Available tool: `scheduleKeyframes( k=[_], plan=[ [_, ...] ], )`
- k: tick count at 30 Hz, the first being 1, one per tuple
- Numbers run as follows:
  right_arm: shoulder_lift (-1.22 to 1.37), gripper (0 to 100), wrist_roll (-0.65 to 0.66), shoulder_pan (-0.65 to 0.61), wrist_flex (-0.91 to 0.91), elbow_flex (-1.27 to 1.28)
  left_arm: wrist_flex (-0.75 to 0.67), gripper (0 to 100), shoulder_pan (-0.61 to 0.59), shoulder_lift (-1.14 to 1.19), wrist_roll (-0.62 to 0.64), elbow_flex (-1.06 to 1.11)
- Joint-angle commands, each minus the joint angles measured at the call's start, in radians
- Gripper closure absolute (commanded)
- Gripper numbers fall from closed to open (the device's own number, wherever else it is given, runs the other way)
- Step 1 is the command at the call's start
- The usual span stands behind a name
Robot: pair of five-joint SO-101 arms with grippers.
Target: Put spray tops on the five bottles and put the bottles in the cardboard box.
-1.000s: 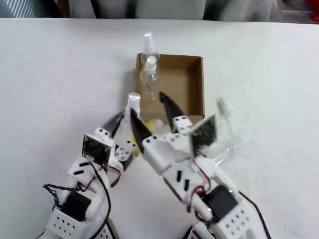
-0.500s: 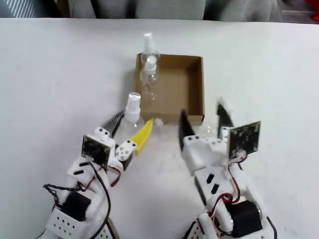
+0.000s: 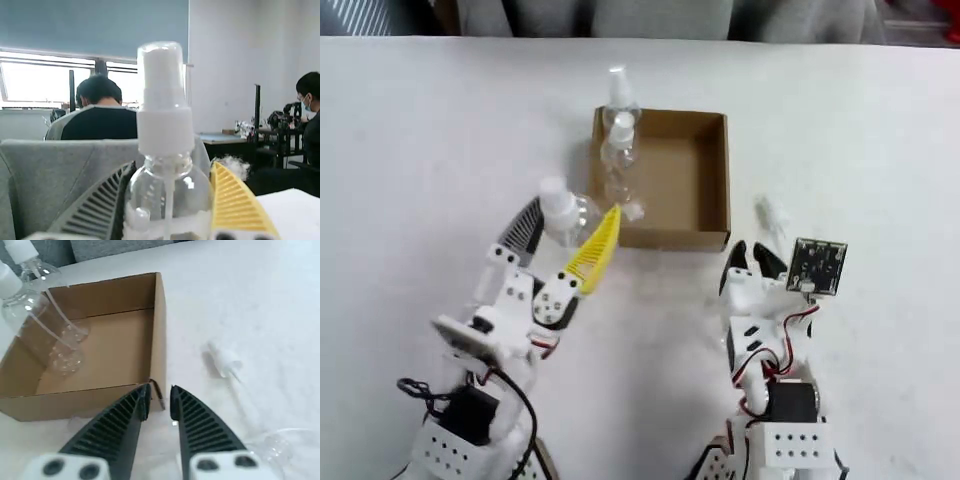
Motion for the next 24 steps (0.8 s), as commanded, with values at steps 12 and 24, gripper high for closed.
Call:
scheduleKeyframes(
  k=[12, 24],
  plan=[
    [-0.007, 98.1, 0.015, 0.102, -0.071, 0.092, -0.219, 97, 0.018, 0.811, 0.002, -0.565],
    [0.001, 98.1, 0.015, 0.134, -0.070, 0.092, -0.783, 98, 0.004, 1.423, 0.002, -0.555]
  ],
)
